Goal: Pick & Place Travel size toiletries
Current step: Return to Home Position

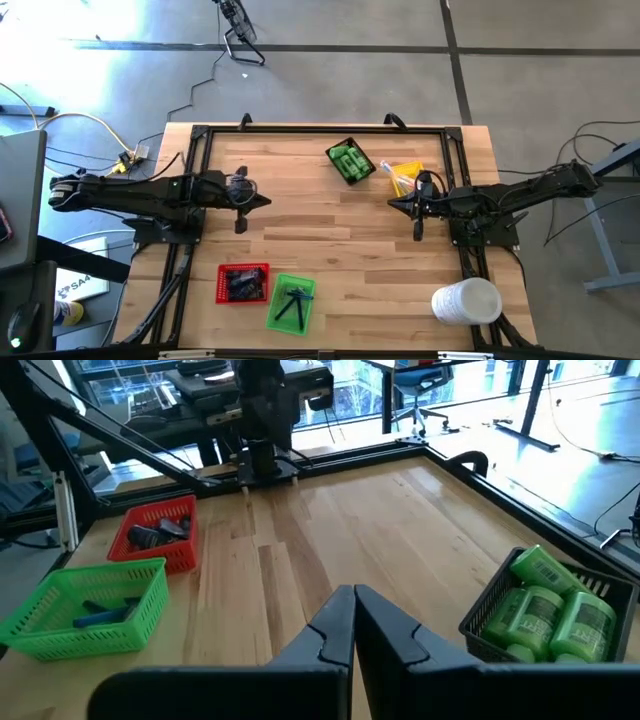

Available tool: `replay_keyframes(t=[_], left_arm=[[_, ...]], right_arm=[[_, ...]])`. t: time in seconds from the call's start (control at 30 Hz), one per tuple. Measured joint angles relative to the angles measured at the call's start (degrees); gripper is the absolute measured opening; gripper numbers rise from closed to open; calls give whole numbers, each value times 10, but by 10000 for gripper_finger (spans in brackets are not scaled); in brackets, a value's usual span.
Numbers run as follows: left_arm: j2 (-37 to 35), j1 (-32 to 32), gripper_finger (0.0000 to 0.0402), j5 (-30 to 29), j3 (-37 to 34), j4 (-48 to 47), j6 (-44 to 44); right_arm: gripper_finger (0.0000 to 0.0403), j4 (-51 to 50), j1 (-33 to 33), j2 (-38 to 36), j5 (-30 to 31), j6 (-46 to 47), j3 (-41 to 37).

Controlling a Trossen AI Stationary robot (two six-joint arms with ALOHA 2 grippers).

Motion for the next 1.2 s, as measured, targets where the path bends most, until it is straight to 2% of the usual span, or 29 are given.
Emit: replay_keyframes(t=[0.2, 0.6, 1.2], left_arm=[[-103, 0, 12, 2, -45, 18, 15], [-269, 0, 12, 13, -83, -30, 47], [-397, 0, 12, 20, -90, -129, 43]], right_arm=[[4, 0, 0, 0, 0, 0, 0], [4, 0, 0, 0, 0, 0, 0], [4, -1, 0, 0, 0, -2, 0]])
